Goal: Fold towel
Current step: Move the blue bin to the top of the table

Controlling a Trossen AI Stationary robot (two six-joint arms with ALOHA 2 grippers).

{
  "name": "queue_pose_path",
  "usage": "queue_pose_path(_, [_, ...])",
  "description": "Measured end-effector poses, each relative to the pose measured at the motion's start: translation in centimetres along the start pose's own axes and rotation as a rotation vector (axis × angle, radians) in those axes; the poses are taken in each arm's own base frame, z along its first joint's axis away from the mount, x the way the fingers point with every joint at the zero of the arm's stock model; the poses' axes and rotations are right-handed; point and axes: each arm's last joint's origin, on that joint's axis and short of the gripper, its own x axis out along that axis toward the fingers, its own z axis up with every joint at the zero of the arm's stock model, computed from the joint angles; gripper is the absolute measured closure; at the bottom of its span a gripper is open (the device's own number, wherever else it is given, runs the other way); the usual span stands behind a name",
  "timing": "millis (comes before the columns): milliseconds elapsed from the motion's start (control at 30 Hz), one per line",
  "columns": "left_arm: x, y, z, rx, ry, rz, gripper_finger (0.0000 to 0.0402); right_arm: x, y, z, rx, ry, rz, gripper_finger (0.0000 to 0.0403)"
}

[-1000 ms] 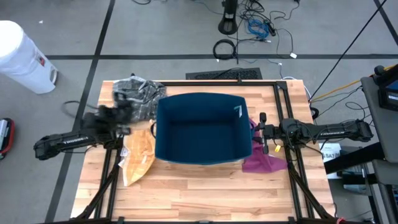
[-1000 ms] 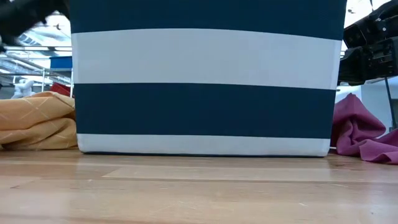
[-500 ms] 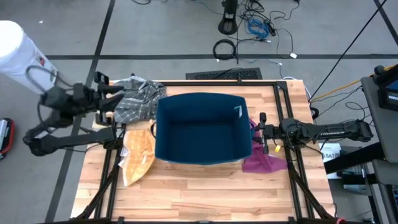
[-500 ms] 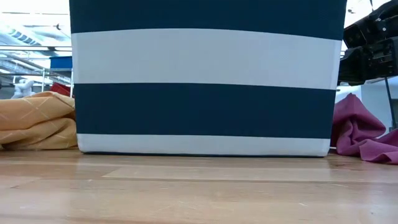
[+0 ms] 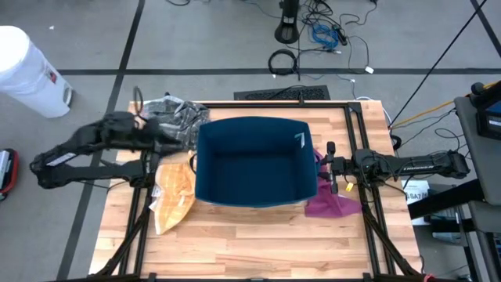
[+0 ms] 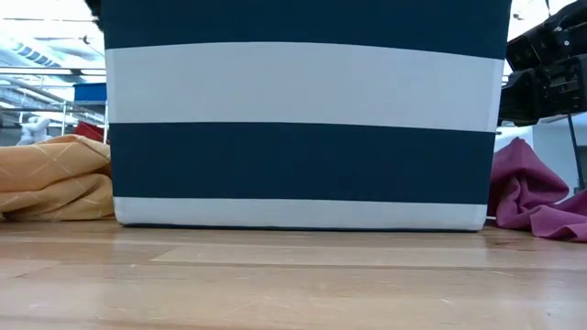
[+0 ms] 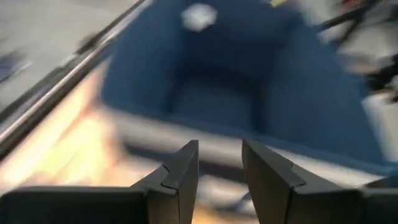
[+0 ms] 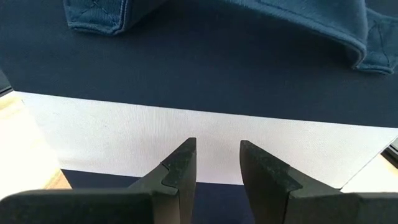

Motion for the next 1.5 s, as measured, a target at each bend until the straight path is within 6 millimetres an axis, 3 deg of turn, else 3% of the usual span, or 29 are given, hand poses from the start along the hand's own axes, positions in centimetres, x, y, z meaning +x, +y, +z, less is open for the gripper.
queue_pose_path(200, [4.5,-0.9,0.1,0.219,-0.464,-0.163,0.0273,0.0,0.0,0.0,0.000,0.000,0.000,0.0293])
queue_pose_path(367, [5.9,-1.7,2.1,0.358,-0.820,-0.198,0.0273,0.0,0.0,0.0,0.000,0.000,0.000,0.0293])
queue_pose_path(500, [4.6,-2.4,4.5,0.431,-1.022,-0.210,0.0273,0.0,0.0,0.0,0.000,0.000,0.000,0.0293])
queue_pose_path(667, [1.9,-3.4,7.4,0.508,-1.117,-0.247,0.0273,0.0,0.0,0.0,0.000,0.000,0.000,0.0293])
queue_pose_path(800, [-0.3,-3.8,9.3,0.586,-1.062,-0.179,0.0273,0.0,0.0,0.0,0.000,0.000,0.000,0.0293])
queue_pose_path(933, [-2.2,-3.7,10.4,0.630,-0.841,0.019,0.0273,0.0,0.0,0.0,0.000,0.000,0.000,0.0293])
queue_pose_path(1033, [-3.1,-3.3,10.4,0.576,-0.635,0.153,0.0273,0.0,0.0,0.0,0.000,0.000,0.000,0.0293])
queue_pose_path(1133, [-2.9,-2.6,9.2,0.516,-0.411,0.250,0.0273,0.0,0.0,0.0,0.000,0.000,0.000,0.0293])
queue_pose_path(1300, [-1.8,-2.2,6.8,0.365,-0.141,0.197,0.0273,0.0,0.0,0.0,0.000,0.000,0.000,0.0293])
queue_pose_path(1500, [1.4,-2.6,5.6,0.285,-0.055,-0.103,0.0273,0.0,0.0,0.0,0.000,0.000,0.000,0.0293])
